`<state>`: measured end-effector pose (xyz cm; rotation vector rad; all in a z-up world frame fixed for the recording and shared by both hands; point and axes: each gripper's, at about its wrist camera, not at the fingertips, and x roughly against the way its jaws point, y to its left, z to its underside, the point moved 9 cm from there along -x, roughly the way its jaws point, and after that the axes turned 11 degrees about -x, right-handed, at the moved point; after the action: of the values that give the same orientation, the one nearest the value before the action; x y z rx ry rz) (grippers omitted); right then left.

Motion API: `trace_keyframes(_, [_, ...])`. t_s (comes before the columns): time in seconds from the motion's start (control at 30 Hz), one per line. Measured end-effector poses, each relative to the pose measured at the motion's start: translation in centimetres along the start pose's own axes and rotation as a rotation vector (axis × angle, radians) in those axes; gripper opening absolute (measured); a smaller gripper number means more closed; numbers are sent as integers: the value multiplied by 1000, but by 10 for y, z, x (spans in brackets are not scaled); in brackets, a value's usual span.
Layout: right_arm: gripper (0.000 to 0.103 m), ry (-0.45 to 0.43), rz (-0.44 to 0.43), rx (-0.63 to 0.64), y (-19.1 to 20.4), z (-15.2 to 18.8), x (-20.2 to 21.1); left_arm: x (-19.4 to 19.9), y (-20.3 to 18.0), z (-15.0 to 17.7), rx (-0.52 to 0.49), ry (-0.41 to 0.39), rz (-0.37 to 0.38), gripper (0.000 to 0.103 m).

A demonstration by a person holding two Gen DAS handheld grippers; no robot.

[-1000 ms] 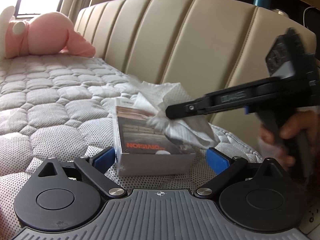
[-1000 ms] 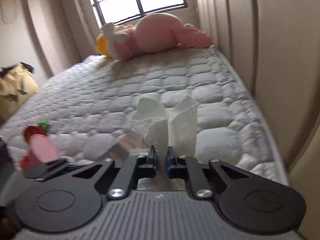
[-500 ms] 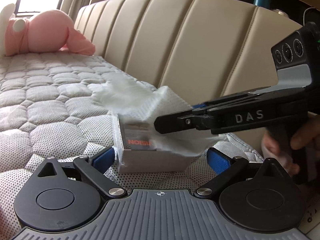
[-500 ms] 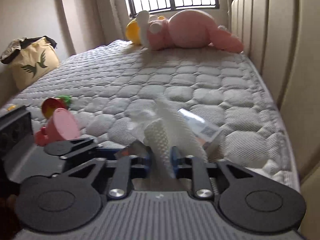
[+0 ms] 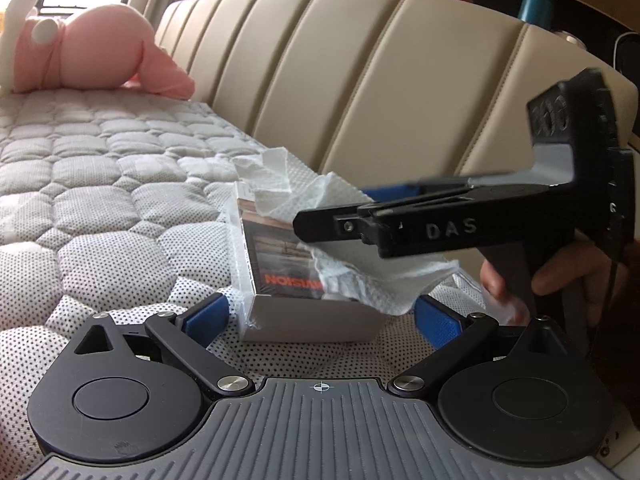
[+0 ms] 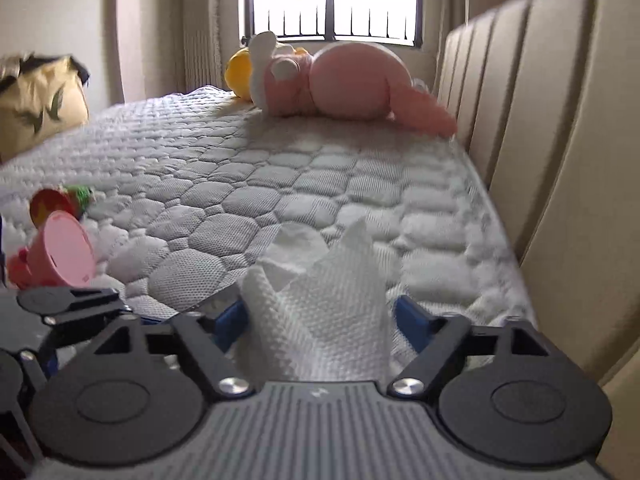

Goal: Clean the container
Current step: 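Hold the white box in the left tool while the right tool wipes its sides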

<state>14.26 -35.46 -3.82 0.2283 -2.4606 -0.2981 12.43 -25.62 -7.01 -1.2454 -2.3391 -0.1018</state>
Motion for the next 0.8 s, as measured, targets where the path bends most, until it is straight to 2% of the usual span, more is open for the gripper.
trace_keyframes(0.03, [43, -8, 9, -12, -2, -1, 2, 0, 0, 0, 4, 0, 2, 102])
trace_keyframes(0.07, [19, -19, 28, -10, -3, -3, 4, 0, 0, 0, 6, 0, 4, 102])
trace_keyframes(0.1, [9, -29, 38, -8, -4, -5, 6, -1, 1, 0, 5, -1, 4, 102])
trace_keyframes(0.17, [9, -21, -26, -11, 7, -7, 11, -1, 1, 0, 3, -1, 3, 102])
trace_keyframes(0.27, [9, 38, -151, 5, 34, -1, 12, -2, 0, 0, -2, 2, -2, 102])
trace_keyframes(0.33, [10, 64, -173, 63, 48, 4, 7, -2, -1, 0, -5, 4, -6, 102])
trace_keyframes(0.4, [10, 51, -98, 131, 49, 3, -2, -3, -3, 1, -10, 10, -15, 102])
trace_keyframes(0.47, [10, 26, -9, 148, 37, -7, -14, -3, -5, 1, -19, 17, -23, 102])
trace_keyframes(0.53, [10, 7, 65, 117, 18, -19, -26, -3, -6, 2, -27, 24, -29, 102])
trace_keyframes(0.63, [10, -13, 121, 33, -11, -35, -42, 0, -7, 3, -23, 32, -40, 102])
trace_keyframes(0.8, [10, 17, 76, -127, -43, -36, -59, 12, -12, 10, 40, 74, -15, 102])
